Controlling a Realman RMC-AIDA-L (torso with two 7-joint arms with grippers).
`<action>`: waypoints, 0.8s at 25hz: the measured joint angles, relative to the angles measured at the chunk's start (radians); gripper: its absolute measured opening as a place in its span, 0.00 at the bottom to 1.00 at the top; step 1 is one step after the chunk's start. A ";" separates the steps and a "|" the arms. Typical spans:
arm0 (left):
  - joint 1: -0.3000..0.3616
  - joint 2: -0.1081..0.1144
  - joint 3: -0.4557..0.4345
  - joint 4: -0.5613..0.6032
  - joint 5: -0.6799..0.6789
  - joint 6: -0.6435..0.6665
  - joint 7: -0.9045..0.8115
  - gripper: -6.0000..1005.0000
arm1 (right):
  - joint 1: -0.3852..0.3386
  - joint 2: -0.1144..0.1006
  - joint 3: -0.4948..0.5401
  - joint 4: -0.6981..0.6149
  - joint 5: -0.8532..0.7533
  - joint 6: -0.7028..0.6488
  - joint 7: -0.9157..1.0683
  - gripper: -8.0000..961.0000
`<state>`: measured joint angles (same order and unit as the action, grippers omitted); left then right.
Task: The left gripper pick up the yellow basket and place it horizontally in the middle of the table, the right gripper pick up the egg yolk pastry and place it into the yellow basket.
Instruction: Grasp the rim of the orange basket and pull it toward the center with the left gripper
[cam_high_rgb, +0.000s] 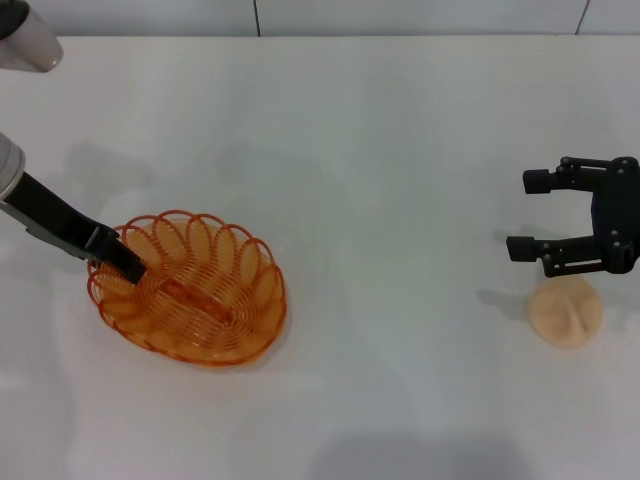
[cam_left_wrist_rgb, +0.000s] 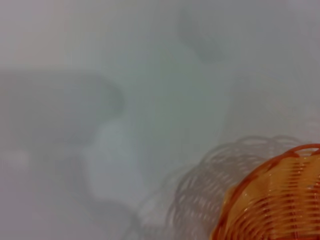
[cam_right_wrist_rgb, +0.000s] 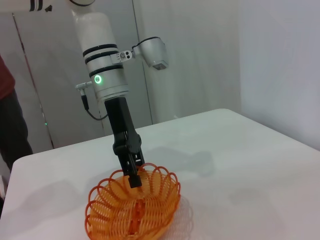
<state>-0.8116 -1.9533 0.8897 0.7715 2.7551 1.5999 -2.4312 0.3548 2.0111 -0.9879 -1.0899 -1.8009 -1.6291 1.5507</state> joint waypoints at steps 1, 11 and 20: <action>0.000 0.000 0.000 0.000 0.000 -0.001 0.000 0.51 | 0.000 0.000 0.000 0.000 0.000 0.000 0.000 0.91; 0.002 0.001 0.000 0.000 0.000 -0.013 -0.004 0.40 | -0.001 0.000 0.002 0.000 0.000 0.000 0.000 0.91; 0.005 0.002 -0.001 0.000 0.000 -0.022 -0.006 0.32 | -0.002 0.000 0.002 -0.003 0.000 0.000 0.001 0.91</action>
<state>-0.8064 -1.9512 0.8885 0.7715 2.7551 1.5780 -2.4370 0.3525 2.0110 -0.9863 -1.0930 -1.8009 -1.6291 1.5522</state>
